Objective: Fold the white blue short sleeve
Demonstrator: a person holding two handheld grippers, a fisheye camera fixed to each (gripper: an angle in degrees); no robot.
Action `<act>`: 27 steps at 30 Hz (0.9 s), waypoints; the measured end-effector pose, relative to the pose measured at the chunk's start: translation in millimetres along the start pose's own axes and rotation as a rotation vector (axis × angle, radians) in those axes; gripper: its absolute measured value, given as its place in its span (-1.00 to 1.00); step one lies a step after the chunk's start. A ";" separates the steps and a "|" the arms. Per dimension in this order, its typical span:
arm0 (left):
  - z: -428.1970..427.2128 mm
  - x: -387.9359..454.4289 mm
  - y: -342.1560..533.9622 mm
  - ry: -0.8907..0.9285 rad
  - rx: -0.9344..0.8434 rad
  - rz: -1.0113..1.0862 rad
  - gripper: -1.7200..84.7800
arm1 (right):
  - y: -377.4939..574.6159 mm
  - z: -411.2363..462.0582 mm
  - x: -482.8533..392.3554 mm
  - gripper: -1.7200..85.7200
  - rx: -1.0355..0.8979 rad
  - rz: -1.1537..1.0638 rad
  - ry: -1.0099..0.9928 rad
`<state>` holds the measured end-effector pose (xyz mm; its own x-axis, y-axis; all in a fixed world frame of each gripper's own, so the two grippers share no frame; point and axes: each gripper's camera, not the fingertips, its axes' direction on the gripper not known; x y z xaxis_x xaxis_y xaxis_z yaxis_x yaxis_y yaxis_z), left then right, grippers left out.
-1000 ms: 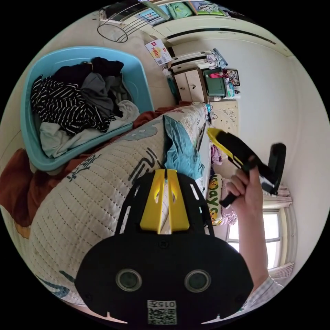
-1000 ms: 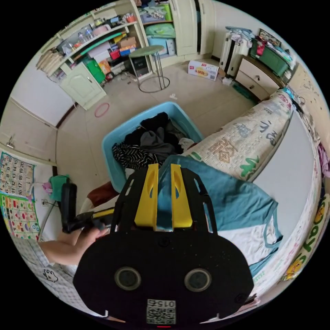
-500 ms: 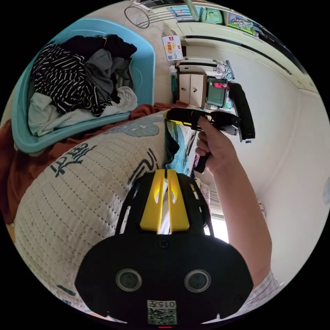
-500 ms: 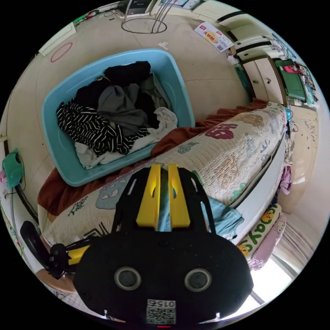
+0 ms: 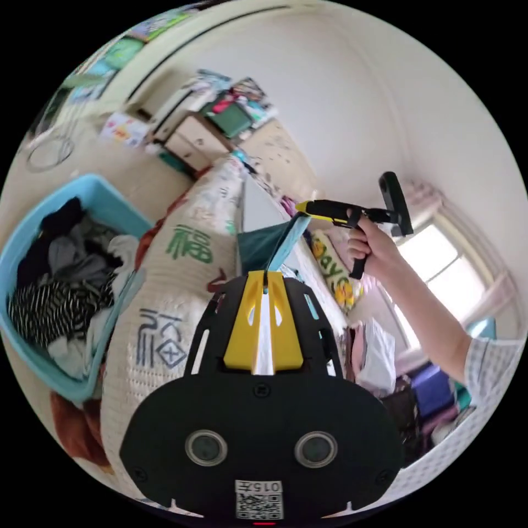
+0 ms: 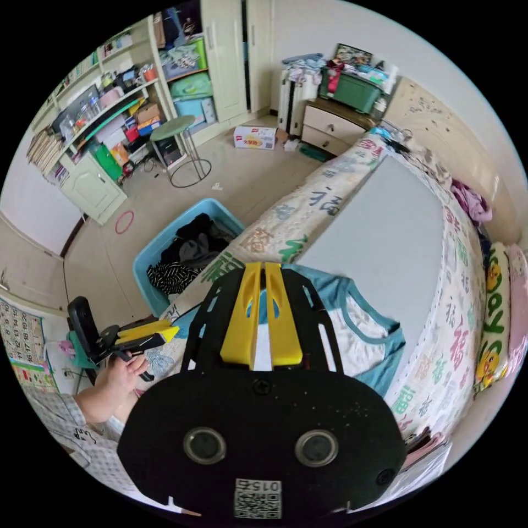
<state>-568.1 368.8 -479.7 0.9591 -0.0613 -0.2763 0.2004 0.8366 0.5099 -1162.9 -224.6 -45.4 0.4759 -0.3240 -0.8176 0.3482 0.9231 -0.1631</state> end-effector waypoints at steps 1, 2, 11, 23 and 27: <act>7.4 7.2 -0.3 0.012 -0.033 0.033 -0.97 | 32.5 -4.6 25.5 -0.97 -0.002 0.039 -0.004; 22.6 19.5 0.3 0.029 -0.104 0.082 -0.97 | 64.6 -3.9 48.2 -0.97 -0.012 0.077 -0.008; 106.0 79.5 20.9 0.049 -0.534 0.301 -0.95 | 259.6 68.6 163.9 -0.96 -0.118 0.380 -0.071; 71.0 63.5 -8.4 -0.075 -0.306 0.225 -0.87 | 314.9 92.1 111.1 -0.83 -0.042 0.116 -0.136; 75.8 64.7 -10.5 -0.056 -0.292 0.202 -0.86 | 311.4 119.0 66.5 -0.79 -0.044 -0.011 -0.199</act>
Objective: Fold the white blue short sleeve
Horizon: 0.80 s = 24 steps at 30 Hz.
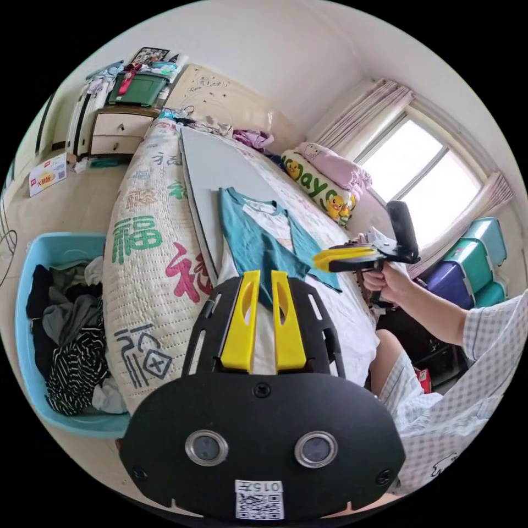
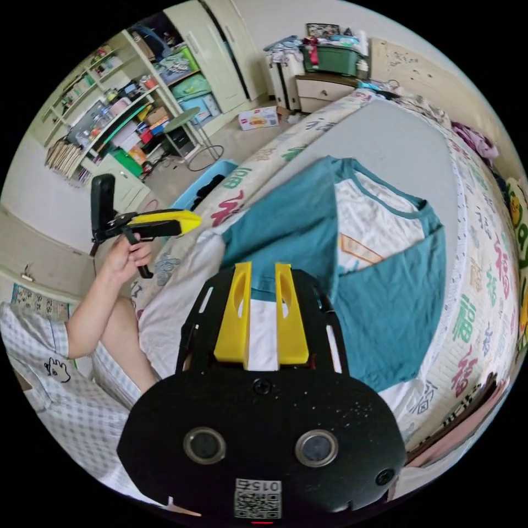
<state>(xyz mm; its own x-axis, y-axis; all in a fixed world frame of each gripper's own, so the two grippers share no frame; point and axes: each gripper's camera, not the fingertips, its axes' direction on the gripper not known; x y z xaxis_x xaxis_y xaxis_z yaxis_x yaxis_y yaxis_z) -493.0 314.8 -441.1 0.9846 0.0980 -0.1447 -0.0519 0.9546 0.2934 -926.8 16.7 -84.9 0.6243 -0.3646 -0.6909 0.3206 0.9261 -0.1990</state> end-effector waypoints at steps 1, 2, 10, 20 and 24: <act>3.0 0.5 -0.9 -0.023 -0.015 -0.005 -0.86 | -0.5 13.5 -13.1 -0.78 -0.022 -0.047 -0.009; 9.2 1.6 -2.8 -0.065 -0.043 -0.012 -0.86 | 0.0 27.5 -24.5 -0.78 -0.052 -0.088 -0.006; 38.2 2.2 -10.3 -0.105 -0.156 -0.068 -0.86 | 35.3 72.7 4.5 -0.78 -0.099 0.073 0.139; 31.9 34.4 -20.8 -0.220 -0.039 0.032 -0.92 | 84.7 96.4 66.6 -0.78 -0.061 0.268 0.200; 49.1 25.9 -22.3 -0.222 -0.124 0.000 -0.90 | 92.0 121.5 74.8 -0.80 -0.078 0.321 0.168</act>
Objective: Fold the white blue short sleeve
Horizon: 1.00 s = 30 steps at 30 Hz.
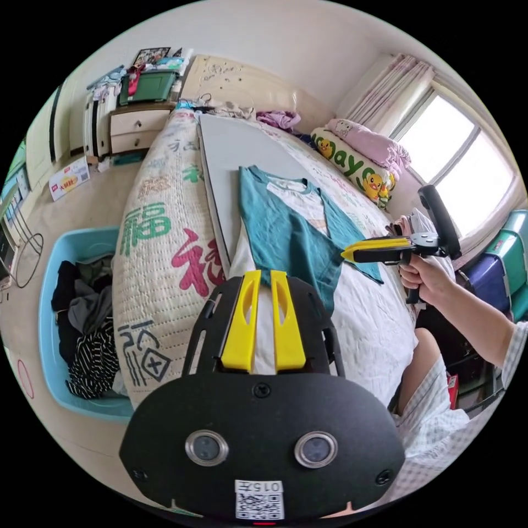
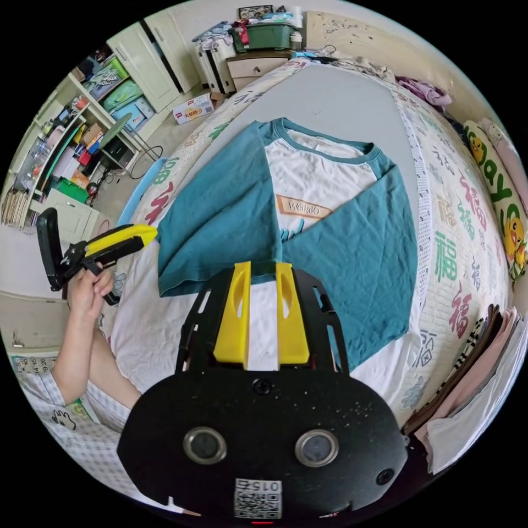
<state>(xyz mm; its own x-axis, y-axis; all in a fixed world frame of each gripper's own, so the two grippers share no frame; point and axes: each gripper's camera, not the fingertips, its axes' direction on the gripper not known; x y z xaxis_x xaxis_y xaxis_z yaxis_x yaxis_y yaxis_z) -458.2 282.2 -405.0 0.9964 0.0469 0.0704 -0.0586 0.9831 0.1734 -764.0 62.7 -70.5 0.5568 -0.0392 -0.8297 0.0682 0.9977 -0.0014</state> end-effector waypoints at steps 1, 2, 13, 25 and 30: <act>-0.1 -0.1 0.0 -0.004 0.007 0.000 -0.90 | 2.1 7.6 1.8 -0.82 -0.008 0.011 0.017; -1.0 -1.1 -0.1 -0.003 0.011 -0.006 -0.91 | 5.0 14.6 5.4 -0.89 -0.012 0.026 0.033; -3.5 -20.6 -2.9 0.080 -0.004 -0.072 -0.94 | 44.7 74.2 51.2 -0.96 -0.025 0.185 -0.066; -51.6 -36.3 8.7 -0.019 0.151 -0.090 -0.97 | 84.4 88.9 143.2 -0.91 0.081 0.225 -0.010; -57.1 -23.4 -6.9 0.045 0.221 0.018 -0.96 | 81.3 97.5 195.7 -0.86 0.176 0.268 -0.009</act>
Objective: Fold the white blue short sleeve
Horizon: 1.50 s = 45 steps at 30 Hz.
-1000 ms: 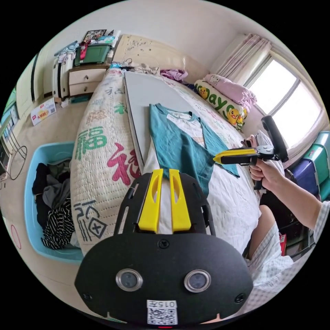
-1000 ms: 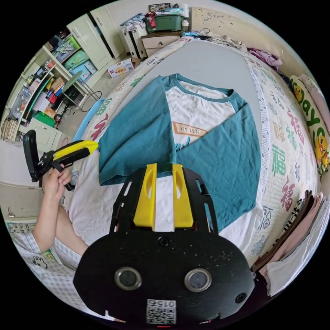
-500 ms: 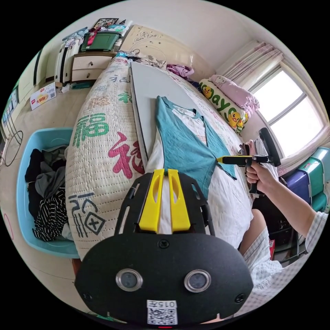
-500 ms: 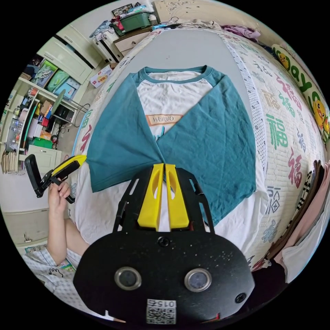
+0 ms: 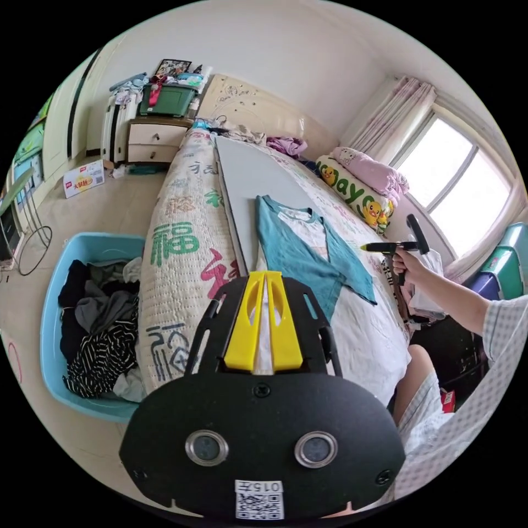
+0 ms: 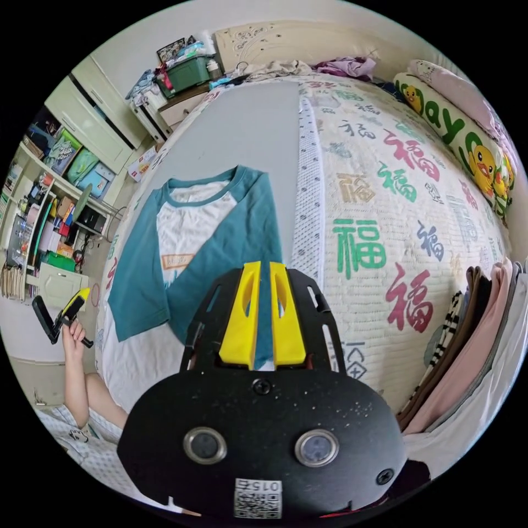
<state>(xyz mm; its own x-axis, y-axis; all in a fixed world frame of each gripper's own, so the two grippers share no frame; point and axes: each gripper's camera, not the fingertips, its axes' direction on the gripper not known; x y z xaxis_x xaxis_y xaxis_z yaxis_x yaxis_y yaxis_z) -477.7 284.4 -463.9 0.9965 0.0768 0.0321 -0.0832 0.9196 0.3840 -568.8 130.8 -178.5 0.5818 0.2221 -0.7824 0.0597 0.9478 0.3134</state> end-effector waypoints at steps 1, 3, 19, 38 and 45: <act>2.6 1.4 -7.8 -0.001 0.014 0.015 -0.96 | -6.0 6.5 9.2 -0.85 0.015 0.014 -0.007; 18.6 -4.7 -49.6 0.020 0.030 -0.048 -0.92 | -16.3 19.9 17.5 -0.82 0.022 0.019 -0.023; 188.0 -26.5 -165.4 -0.121 -0.289 -0.194 -0.81 | -53.9 141.1 15.1 -0.82 -0.031 -0.045 -0.115; -89.0 100.3 21.3 0.230 -0.081 0.209 -0.97 | 330.7 -66.4 11.4 -0.97 0.236 -0.265 -0.389; -96.5 94.6 186.6 0.228 -0.447 -0.199 -0.91 | 535.2 13.8 16.5 -0.92 -0.048 -0.087 -0.395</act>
<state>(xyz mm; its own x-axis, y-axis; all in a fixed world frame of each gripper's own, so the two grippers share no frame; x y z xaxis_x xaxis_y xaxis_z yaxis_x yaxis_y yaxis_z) -399.0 500.4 -478.3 0.9718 -0.0796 -0.2219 0.0655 0.9954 -0.0699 -516.1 638.5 -16.3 0.8439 0.0441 -0.5347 0.0899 0.9709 0.2219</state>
